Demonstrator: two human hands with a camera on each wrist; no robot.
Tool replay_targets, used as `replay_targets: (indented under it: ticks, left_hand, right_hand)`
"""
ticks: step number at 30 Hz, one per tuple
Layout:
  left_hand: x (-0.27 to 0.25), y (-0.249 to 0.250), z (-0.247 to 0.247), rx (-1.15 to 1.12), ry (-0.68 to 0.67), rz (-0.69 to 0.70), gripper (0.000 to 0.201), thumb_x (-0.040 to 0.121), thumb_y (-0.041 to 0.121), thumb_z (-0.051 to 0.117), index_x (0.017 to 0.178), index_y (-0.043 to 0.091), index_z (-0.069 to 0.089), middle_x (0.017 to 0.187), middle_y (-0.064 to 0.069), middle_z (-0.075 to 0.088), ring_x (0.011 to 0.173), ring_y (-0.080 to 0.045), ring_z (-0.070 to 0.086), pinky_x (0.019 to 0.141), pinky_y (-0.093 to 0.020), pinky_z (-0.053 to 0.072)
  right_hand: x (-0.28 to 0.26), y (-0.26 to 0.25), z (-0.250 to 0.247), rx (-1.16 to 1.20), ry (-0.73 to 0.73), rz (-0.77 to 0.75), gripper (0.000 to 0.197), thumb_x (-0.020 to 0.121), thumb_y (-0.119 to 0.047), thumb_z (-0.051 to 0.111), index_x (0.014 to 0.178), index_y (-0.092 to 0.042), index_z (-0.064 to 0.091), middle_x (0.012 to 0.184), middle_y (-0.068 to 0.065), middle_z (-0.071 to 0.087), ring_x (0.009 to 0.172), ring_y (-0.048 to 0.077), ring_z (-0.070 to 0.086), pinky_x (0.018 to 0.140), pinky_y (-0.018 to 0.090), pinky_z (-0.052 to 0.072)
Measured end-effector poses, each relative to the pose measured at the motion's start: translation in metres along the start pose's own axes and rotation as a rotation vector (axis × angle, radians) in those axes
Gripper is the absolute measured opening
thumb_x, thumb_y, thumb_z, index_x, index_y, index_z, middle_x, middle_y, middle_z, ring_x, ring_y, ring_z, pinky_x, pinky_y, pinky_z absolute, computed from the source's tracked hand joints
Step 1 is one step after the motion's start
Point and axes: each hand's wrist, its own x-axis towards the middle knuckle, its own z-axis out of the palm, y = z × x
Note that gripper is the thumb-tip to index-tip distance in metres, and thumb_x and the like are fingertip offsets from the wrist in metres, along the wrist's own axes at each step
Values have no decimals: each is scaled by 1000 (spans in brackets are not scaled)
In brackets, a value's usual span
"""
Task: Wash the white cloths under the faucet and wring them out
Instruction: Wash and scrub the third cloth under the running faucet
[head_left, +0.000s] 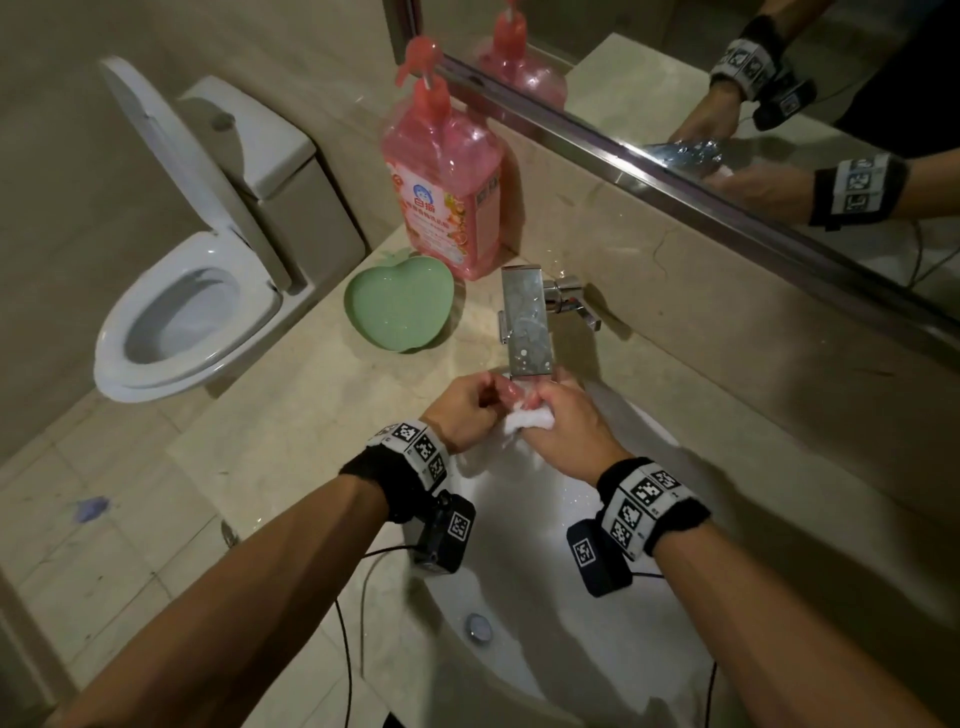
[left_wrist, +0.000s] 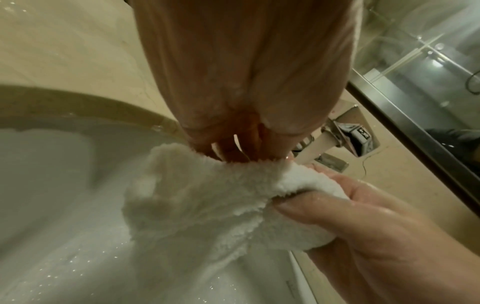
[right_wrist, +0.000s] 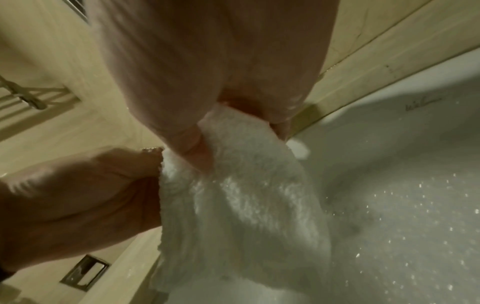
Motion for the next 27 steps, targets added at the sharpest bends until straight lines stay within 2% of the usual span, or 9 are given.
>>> replay_targets:
  ticks: [3, 6, 9, 12, 14, 17, 23, 25, 27]
  left_hand:
    - [2, 0, 0, -78, 5, -30, 34, 86, -10, 56, 84, 23, 59, 91, -3, 65, 84, -19, 62, 81, -25, 52]
    - [2, 6, 1, -230, 36, -159, 15, 75, 9, 56, 85, 19, 58, 84, -1, 61, 72, -14, 53, 62, -20, 46]
    - [6, 3, -1, -21, -141, -122, 39, 72, 21, 67, 109, 13, 58, 100, -15, 68, 81, -34, 63, 76, -44, 55]
    - [9, -7, 3, 400, -141, -31, 31, 92, 30, 58, 121, 19, 61, 110, -9, 68, 92, -26, 66, 85, -46, 55]
    - [16, -7, 8, 493, -59, -25, 32, 97, 37, 54, 124, 22, 59, 118, -2, 66, 104, -23, 62, 93, -37, 50]
    - [17, -2, 4, 447, 22, -117, 30, 97, 42, 55, 119, 24, 62, 106, 3, 69, 92, -20, 64, 79, -26, 47]
    - [27, 25, 19, 367, 78, -286, 26, 96, 29, 53, 111, 10, 64, 103, -10, 71, 93, -29, 69, 81, -37, 58]
    - [25, 29, 23, 197, 96, -330, 10, 92, 15, 61, 98, 9, 65, 98, -9, 71, 93, -29, 70, 83, -40, 59]
    - [19, 28, 23, 41, 113, -353, 14, 88, 4, 63, 102, 6, 65, 100, -11, 71, 96, -29, 69, 86, -40, 58]
  right_hand:
    - [6, 4, -1, 72, -53, 19, 19, 88, -18, 71, 84, -27, 55, 91, -3, 65, 85, 21, 65, 65, 33, 52]
    - [10, 7, -5, 168, 6, 18, 13, 87, -17, 69, 92, -26, 61, 95, -2, 70, 89, 21, 68, 76, 39, 57]
    - [10, 10, -6, 310, 64, 45, 35, 83, -26, 77, 113, -32, 61, 105, -8, 73, 97, 12, 69, 84, 37, 58]
    - [11, 12, -14, 315, 86, 33, 53, 80, -36, 81, 126, -32, 55, 110, -10, 72, 98, 4, 68, 81, 27, 56]
    - [10, 24, -26, 132, 109, 37, 31, 84, -40, 78, 109, -34, 60, 97, -12, 71, 85, -1, 65, 67, 18, 49]
    - [8, 36, -34, -64, 88, 62, 22, 92, -41, 71, 89, -35, 49, 78, -13, 56, 69, 2, 53, 55, 19, 34]
    - [1, 34, -6, 42, 171, 108, 23, 95, -33, 66, 105, -28, 46, 96, -4, 60, 87, 20, 62, 65, 26, 43]
    - [-1, 25, 6, 199, 133, 97, 45, 87, -32, 75, 118, -27, 43, 108, -4, 60, 96, 17, 62, 67, 23, 48]
    - [2, 21, 11, 188, 37, 91, 82, 71, -28, 86, 135, -23, 36, 123, -2, 52, 108, 15, 55, 78, 22, 47]
